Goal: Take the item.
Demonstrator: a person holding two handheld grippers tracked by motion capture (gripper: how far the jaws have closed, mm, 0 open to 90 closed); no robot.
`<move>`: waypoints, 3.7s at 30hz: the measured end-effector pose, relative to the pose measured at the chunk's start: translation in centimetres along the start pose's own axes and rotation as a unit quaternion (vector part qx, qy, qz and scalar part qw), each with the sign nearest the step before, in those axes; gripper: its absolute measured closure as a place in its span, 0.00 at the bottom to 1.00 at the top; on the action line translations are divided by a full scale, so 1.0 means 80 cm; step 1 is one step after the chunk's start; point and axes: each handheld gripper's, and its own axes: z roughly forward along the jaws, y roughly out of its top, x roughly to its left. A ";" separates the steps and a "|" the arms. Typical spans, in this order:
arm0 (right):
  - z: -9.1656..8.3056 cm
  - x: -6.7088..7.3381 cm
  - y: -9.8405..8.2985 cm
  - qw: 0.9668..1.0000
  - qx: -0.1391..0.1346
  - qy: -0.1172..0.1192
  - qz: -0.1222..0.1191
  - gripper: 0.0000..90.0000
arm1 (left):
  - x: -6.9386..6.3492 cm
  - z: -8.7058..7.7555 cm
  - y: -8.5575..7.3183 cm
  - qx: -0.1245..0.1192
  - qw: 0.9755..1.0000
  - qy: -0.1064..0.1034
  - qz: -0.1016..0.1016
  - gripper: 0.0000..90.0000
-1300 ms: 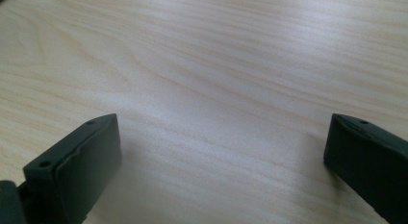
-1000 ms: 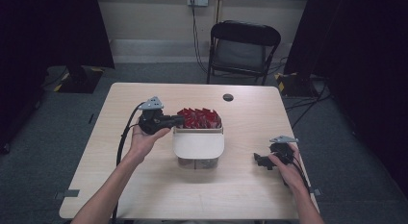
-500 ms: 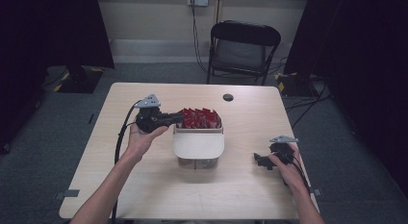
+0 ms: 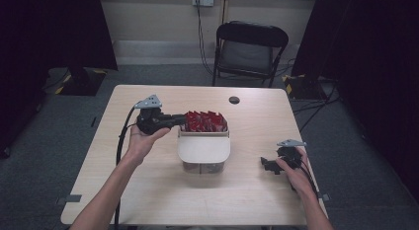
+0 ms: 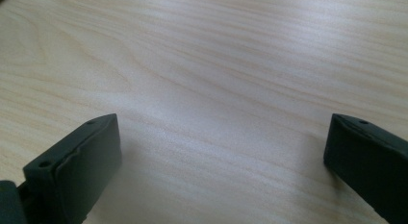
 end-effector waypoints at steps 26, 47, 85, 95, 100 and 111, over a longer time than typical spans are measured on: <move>0.000 0.000 0.000 1.000 0.000 0.001 -0.001 0.00 | -0.004 -0.019 0.013 -0.018 1.000 -0.007 0.008 0.92; 0.001 0.000 0.001 1.000 0.001 0.001 -0.001 0.00 | -0.005 -0.028 0.019 -0.031 0.999 -0.008 0.009 0.92; 0.001 0.000 0.001 1.000 0.000 0.001 -0.001 0.00 | -0.018 -0.068 0.044 -0.077 0.996 -0.017 0.029 0.92; 0.001 0.000 0.001 1.000 0.001 0.001 -0.001 0.00 | -0.020 -0.079 0.049 -0.091 0.996 -0.010 0.022 0.92; 0.001 0.000 0.001 1.000 0.000 0.001 -0.001 0.00 | -0.017 -0.084 0.050 -0.096 0.995 -0.011 0.019 0.92; 0.001 0.000 0.001 1.000 0.001 0.001 -0.001 0.00 | -0.016 -0.097 0.053 -0.105 0.994 0.001 0.020 0.92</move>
